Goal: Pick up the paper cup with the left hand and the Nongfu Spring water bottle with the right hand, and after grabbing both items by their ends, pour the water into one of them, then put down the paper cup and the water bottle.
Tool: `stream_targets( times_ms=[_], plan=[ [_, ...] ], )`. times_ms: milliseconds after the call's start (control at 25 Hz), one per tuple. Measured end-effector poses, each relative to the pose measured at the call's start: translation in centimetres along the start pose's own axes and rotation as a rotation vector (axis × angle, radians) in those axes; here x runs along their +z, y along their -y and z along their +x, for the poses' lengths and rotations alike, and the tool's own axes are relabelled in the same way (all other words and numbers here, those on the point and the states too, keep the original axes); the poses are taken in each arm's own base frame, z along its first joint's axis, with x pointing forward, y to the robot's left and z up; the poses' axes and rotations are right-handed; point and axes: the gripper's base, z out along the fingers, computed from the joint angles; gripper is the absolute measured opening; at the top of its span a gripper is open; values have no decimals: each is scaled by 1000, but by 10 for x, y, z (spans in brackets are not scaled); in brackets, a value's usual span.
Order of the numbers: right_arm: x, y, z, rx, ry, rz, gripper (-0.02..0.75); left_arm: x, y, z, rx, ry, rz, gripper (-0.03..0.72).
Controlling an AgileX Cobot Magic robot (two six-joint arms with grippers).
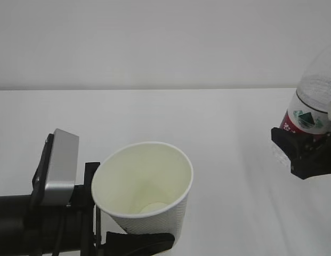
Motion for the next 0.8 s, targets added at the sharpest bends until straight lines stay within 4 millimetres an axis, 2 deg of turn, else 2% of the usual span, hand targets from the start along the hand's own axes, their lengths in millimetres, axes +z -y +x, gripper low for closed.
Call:
stream_targets(
  times_ms=[400, 800],
  plan=[
    [2, -11, -4, -9, -12, -135, 547, 5, 11, -1, 7, 0, 51, 537],
    [5, -17, -11, -30, -16, -236, 547, 6, 12, -1, 7, 1, 55, 536]
  ],
)
